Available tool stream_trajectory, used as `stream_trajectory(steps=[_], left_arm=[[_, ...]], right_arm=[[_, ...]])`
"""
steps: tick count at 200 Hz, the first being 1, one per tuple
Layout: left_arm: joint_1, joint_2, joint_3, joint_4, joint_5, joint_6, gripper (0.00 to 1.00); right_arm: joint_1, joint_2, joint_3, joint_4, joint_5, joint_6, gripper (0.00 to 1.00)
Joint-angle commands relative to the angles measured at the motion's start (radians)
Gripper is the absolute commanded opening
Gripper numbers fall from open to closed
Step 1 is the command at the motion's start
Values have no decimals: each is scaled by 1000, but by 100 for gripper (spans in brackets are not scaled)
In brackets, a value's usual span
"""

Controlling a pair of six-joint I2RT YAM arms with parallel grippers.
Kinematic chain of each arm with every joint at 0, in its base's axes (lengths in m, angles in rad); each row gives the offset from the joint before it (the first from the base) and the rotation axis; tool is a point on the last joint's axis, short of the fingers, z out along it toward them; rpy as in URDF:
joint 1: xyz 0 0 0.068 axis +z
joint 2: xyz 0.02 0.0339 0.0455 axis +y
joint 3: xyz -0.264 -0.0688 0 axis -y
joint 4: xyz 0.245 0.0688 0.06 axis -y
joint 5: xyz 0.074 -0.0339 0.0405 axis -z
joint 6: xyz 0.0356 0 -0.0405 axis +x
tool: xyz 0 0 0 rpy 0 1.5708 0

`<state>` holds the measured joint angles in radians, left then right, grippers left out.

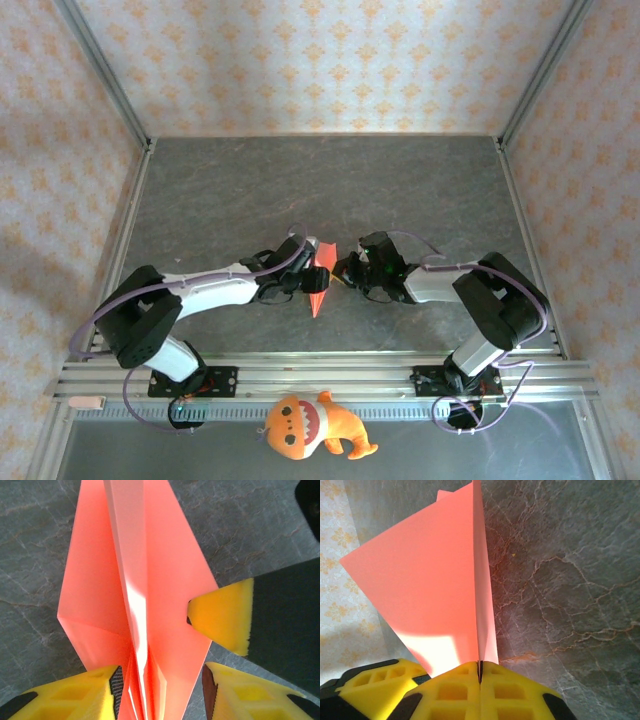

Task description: Fold a paper plane with a square sheet of paper (pick it up from the middle)

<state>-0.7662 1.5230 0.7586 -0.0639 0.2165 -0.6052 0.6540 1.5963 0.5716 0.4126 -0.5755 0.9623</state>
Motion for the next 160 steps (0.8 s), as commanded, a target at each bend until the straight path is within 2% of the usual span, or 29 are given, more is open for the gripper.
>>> stream_trajectory(steps=[1,45,91,124,160], left_arm=[[-10,25,4,-36,-2,-2,49],[-17,45,7,-33,-7,-2,49],[-19,63,15,-46,-23,2,34],[-21,78,18,-53,-30,5,29],[-23,92,17,-33,-11,5,28]], right_arm=[[4,10,19,30,3,10,4],[4,11,16,34,1,10,4],[4,10,16,35,-1,10,4],[4,10,14,36,-1,10,5],[4,10,10,40,-2,12,5]])
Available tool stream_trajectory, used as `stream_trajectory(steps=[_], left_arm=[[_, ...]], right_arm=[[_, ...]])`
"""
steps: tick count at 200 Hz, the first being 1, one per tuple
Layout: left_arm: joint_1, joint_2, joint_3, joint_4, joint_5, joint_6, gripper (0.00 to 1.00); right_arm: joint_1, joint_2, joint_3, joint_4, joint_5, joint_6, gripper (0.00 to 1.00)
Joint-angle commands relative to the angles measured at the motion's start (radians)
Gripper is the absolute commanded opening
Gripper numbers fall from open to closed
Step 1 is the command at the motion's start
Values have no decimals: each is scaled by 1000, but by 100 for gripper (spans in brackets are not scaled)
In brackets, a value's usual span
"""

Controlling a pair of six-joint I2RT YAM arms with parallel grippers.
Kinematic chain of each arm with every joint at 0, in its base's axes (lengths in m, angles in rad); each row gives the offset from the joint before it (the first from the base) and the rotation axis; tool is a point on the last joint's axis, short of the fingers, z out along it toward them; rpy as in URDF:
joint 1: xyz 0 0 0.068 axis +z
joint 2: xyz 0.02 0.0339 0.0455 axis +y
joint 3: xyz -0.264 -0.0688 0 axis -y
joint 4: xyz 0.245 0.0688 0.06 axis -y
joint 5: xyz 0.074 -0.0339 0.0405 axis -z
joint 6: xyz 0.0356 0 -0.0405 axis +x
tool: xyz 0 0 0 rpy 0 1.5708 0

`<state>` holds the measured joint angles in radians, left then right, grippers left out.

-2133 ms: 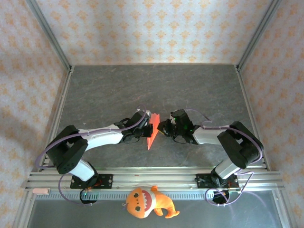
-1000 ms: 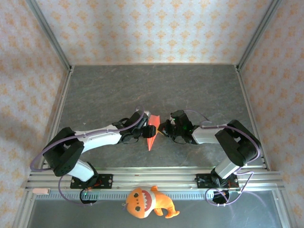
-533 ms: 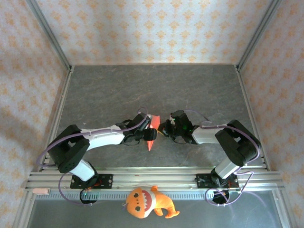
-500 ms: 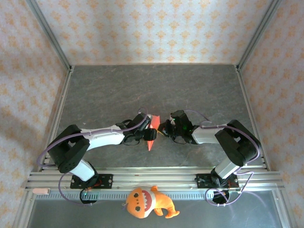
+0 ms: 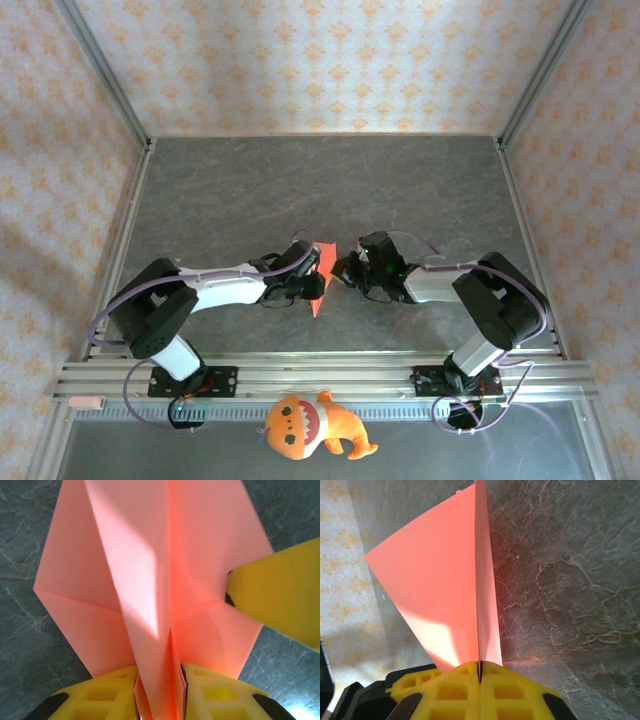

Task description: Fold a paper plane with a square sheet of paper (pick it up from the middle)

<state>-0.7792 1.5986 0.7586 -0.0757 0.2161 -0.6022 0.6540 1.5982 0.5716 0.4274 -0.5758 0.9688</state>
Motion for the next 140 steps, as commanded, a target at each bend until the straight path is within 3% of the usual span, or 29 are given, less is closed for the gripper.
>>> stream_trajectory(steps=[1,66,100,140], left_arm=[[-11,16,17,-21,-10,1,28],[-12,22,20,-13,-5,-1,16],[-12,8,40,-47,-50,-27,10],[-9,14,120,-181,-192,-66,6]], right_arm=[[4,8,11,25,-2,5,5],[4,3,9,21,-2,-1,6],[1,-32,32,-72,50,-51,17],[-42,-166,-4,-226,179,-121,29]])
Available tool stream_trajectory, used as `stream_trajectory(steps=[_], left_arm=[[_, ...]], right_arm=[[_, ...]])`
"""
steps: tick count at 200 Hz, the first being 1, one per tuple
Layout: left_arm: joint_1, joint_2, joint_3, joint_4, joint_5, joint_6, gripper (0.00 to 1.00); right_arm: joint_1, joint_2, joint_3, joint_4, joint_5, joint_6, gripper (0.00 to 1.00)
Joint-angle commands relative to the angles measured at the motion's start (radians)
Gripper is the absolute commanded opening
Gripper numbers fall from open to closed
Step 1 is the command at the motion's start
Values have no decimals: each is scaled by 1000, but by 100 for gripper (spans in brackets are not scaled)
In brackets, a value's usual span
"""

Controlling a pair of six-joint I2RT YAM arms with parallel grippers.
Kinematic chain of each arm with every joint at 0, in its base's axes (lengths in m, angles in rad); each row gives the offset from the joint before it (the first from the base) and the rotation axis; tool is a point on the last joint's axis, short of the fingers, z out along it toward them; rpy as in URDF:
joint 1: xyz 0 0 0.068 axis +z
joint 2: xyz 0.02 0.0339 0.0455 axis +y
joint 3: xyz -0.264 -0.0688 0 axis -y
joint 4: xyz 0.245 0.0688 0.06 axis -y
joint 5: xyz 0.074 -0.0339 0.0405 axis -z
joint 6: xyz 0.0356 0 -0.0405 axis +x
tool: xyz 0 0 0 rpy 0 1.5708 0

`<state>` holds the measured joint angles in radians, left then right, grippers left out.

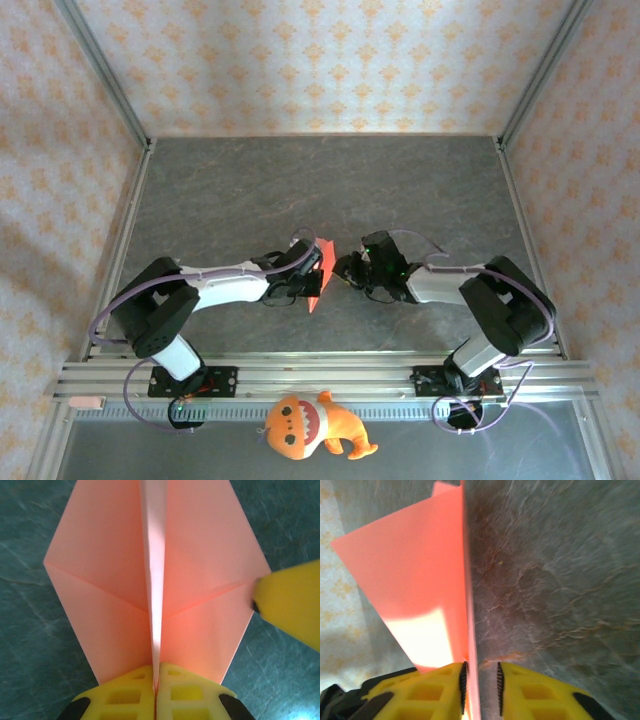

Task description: Fold a paper plane with a square sheet of paper (pick it up from the middle)

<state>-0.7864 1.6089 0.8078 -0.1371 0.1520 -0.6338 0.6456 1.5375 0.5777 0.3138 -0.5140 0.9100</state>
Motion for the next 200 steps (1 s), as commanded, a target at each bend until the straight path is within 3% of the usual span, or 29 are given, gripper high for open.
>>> stream_trajectory(steps=[1,26,80,200], left_arm=[[-1,4,74,-125,-131,-36,5],[6,33,129,-203,-211,-53,5],[28,106,178,-235,-227,-78,5],[33,160,208,-256,-237,-92,13]], right_arm=[[-36,-110,-12,-113,118,-63,29],[-98,-220,-105,-117,138,-53,31],[-165,-404,-240,-124,188,-36,34],[-167,-324,-247,-90,134,-34,35]])
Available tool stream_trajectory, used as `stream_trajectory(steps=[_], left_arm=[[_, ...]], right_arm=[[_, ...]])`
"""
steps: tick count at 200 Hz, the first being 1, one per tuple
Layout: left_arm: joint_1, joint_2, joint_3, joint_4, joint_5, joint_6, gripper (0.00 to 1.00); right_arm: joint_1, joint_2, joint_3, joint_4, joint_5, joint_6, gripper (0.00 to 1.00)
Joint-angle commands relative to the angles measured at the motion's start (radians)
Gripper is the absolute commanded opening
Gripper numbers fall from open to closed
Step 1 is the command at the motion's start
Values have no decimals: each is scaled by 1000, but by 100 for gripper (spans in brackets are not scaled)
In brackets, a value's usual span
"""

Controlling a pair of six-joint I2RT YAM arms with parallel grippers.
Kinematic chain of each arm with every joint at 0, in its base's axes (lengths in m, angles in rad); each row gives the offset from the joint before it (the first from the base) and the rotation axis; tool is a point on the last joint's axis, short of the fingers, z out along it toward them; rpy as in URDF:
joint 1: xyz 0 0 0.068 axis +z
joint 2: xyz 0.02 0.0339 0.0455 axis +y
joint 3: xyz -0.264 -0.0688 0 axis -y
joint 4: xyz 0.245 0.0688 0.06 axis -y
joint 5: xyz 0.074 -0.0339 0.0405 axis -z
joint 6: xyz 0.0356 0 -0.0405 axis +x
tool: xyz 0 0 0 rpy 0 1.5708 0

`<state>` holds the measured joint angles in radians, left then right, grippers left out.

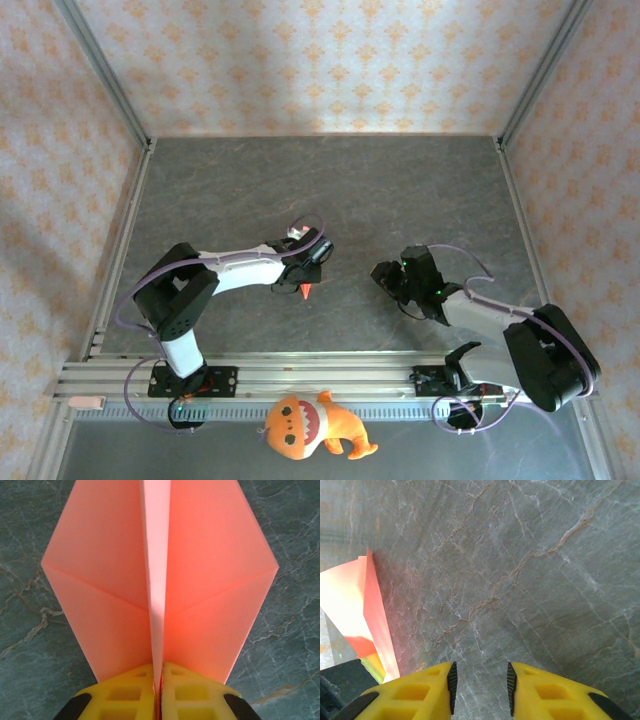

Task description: Fold a paper plane with a square sheet of paper (pick it up from the middle)

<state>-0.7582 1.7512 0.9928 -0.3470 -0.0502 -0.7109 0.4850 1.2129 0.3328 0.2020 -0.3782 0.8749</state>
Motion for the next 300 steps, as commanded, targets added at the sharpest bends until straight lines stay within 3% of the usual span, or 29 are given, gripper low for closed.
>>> stream_trajectory(steps=[1,121,182,300], left_arm=[[5,17,23,-47,-35,-14,13],[5,21,-21,-39,-55,-36,29],[-23,52,-47,-49,-116,-86,37],[-47,44,-39,9,-87,-149,38]], right_arm=[[-7,0,-2,22,-2,1,35],[-8,21,-9,43,-10,6,35],[-6,33,-9,52,-16,6,35],[-7,9,-8,35,-10,-10,35]])
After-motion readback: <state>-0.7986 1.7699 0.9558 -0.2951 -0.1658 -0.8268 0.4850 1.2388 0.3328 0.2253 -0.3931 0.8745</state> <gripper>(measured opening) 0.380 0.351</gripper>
